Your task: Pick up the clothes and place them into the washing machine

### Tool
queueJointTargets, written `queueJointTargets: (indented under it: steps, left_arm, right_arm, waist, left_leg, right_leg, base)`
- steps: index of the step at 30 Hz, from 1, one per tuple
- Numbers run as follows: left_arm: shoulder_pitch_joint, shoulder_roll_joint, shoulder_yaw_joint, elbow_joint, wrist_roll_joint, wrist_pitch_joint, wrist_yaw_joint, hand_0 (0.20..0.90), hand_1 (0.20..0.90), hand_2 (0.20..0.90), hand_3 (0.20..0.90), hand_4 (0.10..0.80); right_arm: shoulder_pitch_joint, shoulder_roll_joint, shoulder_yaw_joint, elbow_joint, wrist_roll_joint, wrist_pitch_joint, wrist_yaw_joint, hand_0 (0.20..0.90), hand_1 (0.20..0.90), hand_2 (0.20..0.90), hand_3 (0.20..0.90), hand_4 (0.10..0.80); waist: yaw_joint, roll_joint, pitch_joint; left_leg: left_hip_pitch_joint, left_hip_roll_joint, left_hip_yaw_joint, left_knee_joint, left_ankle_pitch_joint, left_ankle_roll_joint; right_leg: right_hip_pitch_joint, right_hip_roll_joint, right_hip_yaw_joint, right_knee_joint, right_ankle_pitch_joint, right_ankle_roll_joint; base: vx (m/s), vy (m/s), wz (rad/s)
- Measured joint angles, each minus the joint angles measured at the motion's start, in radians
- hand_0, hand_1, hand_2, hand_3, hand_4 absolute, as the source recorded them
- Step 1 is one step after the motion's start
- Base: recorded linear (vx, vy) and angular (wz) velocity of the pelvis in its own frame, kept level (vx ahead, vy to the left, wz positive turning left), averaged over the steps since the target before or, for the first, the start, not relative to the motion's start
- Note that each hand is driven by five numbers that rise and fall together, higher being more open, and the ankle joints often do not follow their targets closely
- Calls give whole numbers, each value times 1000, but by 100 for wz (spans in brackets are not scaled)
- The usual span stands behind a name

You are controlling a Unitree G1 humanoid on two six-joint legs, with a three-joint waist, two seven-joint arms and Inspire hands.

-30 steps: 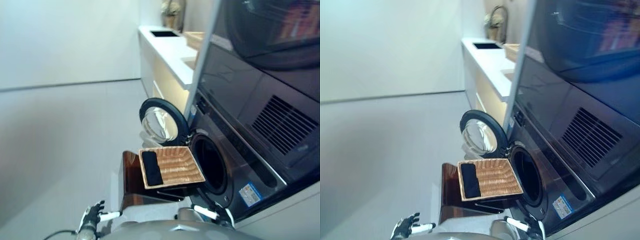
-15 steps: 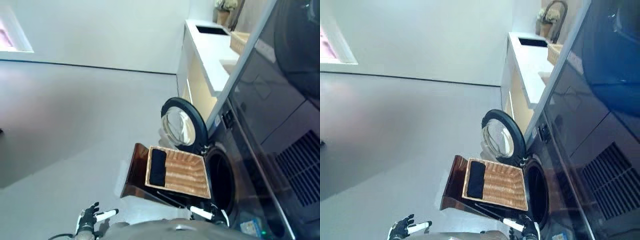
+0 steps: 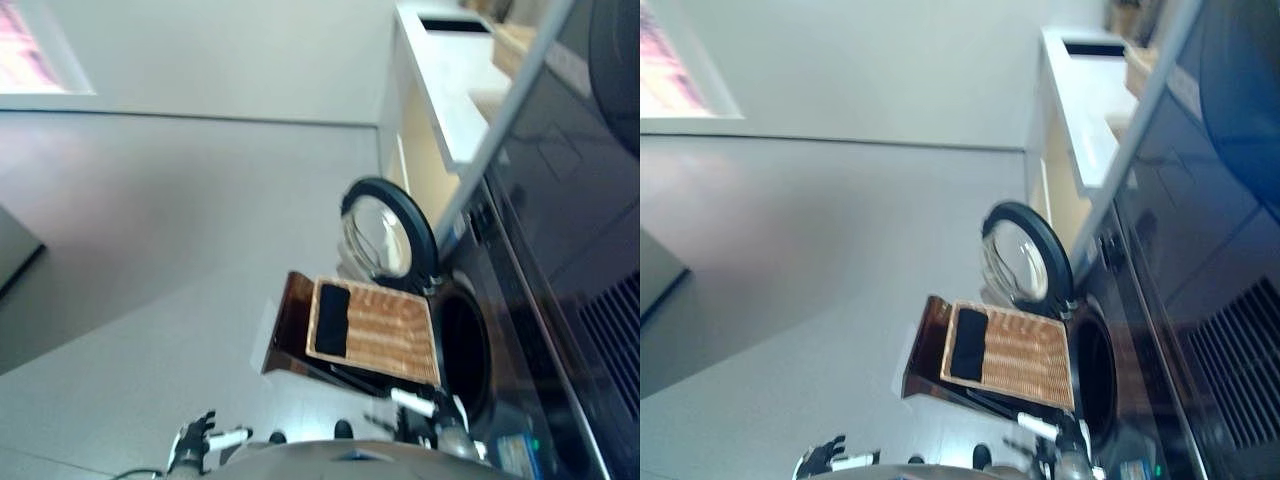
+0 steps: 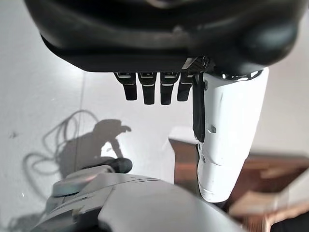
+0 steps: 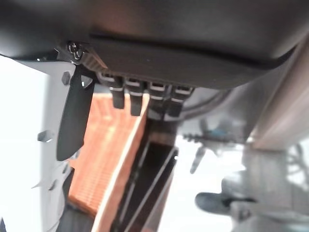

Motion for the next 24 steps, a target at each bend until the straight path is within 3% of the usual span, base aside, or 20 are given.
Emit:
queueJointTargets:
  steps: [3, 4, 5, 7, 8, 12, 16, 21, 24]
  left_arm:
    - [-21, 10, 5, -6, -1, 0, 1, 900, 900, 900, 900, 800]
    - [-28, 9, 5, -17, -4, 0, 3, 900, 900, 900, 900, 800]
    - [-26, 11, 11, -36, -4, -1, 4, 900, 900, 900, 900, 800]
    - [-32, 23, 10, -42, -6, -1, 1, 900, 900, 900, 900, 800]
    - [-32, 26, 10, -42, -11, -1, 3, 900, 900, 900, 900, 800]
    - [-9, 5, 16, -66, -25, -2, 2, 900, 900, 900, 900, 800]
    - [-6, 6, -4, -83, -23, -2, 0, 900, 900, 900, 900, 800]
    - [-109, 21, -65, -132, -62, -20, 14, 900, 900, 900, 900, 800]
    - [-133, 25, -71, -187, -104, -30, 44, 900, 900, 900, 900, 800]
  right_arm:
    - [-26, 3, 36, -18, -29, 6, -5, 900, 900, 900, 900, 800]
    - [-39, 3, 44, -20, -33, 10, -5, 900, 900, 900, 900, 800]
    - [-53, 5, 56, -23, -34, 10, -3, 900, 900, 900, 900, 800]
    - [-66, 5, 74, -25, -42, 12, -5, 900, 900, 900, 900, 800]
    - [-69, 3, 74, -25, -43, 12, -6, 900, 900, 900, 900, 800]
    - [-84, -18, 77, -24, -58, 32, -8, 900, 900, 900, 900, 800]
    - [-131, -49, 85, -24, -73, 34, -39, 900, 900, 900, 900, 800]
    - [-362, -105, 123, -6, -70, 33, -96, 900, 900, 900, 900, 800]
    - [-467, -105, 134, 17, -66, 32, -115, 900, 900, 900, 900, 800]
  waist:
    - [7, -28, 13]
    - [25, -24, 17]
    - [34, -25, 17]
    - [26, -47, 6]
    - [27, -52, 6]
    - [33, -30, -20]
    - [53, -20, -15]
    - [87, -7, 102]
    - [115, -6, 167]
  left_leg:
    - [8, -5, 50, 24, -10, 17]
    - [9, 2, 99, 10, -8, 20]
    - [12, 5, 114, -4, -11, 23]
    - [9, -10, 103, -14, -5, 6]
    - [11, -10, 94, -13, -1, 5]
    - [13, 7, 71, -35, 8, -21]
    - [-34, 16, 43, -4, 10, -24]
    - [-284, 25, -34, 130, 14, -30]
    - [-349, 32, -40, 153, 16, -40]
  right_leg:
    - [-13, -32, -32, -3, 26, 40]
    - [-23, -67, -137, 2, 3, 24]
    - [-23, -96, -201, -9, 6, 32]
    - [10, -139, -196, -47, 36, 78]
    - [37, -143, -187, -79, 77, 103]
    - [93, -113, -225, -189, 116, 84]
    - [88, -100, -240, -218, 137, 72]
    - [-101, -98, -278, -153, 161, 40]
    - [-177, -108, -285, -99, 141, 34]
  base:
    - [-31, 68, -68]
    - [-1, -4, -83]
    - [84, -45, -67]
    - [158, -56, -10]
    - [123, -33, 17]
    - [117, -50, 18]
    - [-164, -74, 14]
    - [-214, -47, 27]
    - [-31, -3, 8]
